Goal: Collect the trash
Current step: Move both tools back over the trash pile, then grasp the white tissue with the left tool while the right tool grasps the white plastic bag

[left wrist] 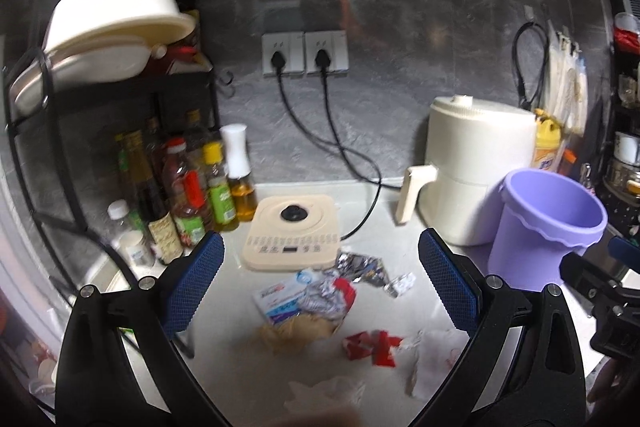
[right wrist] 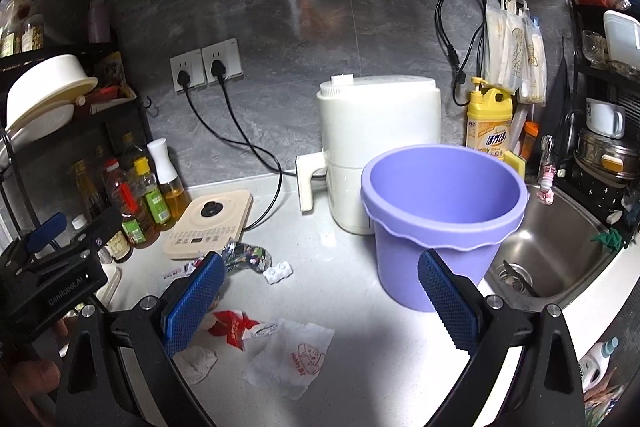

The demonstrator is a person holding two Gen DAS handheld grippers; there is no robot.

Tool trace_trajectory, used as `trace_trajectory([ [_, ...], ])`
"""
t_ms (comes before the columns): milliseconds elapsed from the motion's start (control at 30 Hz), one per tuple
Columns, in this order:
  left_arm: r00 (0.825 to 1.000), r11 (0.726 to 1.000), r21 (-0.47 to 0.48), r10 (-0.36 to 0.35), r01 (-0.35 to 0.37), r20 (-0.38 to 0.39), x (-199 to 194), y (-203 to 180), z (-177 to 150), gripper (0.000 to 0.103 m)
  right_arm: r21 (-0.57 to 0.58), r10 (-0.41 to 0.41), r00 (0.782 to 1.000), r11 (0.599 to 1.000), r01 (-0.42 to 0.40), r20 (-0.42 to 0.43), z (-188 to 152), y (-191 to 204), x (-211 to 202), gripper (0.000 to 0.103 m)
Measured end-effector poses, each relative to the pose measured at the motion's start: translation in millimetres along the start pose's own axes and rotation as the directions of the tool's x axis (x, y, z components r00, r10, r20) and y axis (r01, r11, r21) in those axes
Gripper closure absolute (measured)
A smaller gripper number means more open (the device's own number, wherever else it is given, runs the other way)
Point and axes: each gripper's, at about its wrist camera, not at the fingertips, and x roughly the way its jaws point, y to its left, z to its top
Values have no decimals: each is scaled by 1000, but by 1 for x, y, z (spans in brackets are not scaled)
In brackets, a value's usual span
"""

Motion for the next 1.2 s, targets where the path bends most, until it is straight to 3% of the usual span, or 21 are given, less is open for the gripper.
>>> trace_trajectory([
  [300,991,999,-41,-23,18,-132,10,8,-37,6,-8,15,996,1000,-16,-91,-23,1,8,8],
  [500,971,995,-99,-45,22,-234,26,10,-67,7,5,31,985,1000,-31,-171,-46,-5,16,8],
  [733,944,996,-93,-48,19,-325,49,0,-91,25,32,39,971,999,-33,-237,-67,-14,27,9],
  [900,916,997,-81,-36,4,-399,65,-4,-113,28,57,43,956,998,-27,-290,-81,-22,39,11],
  [1067,899,998,-62,-17,-12,-438,78,-5,-131,28,63,47,943,998,-27,-331,-95,-25,51,11],
  [1200,881,999,-23,17,-32,-474,91,-6,-145,47,57,55,933,998,-37,-355,-103,-20,60,12],
])
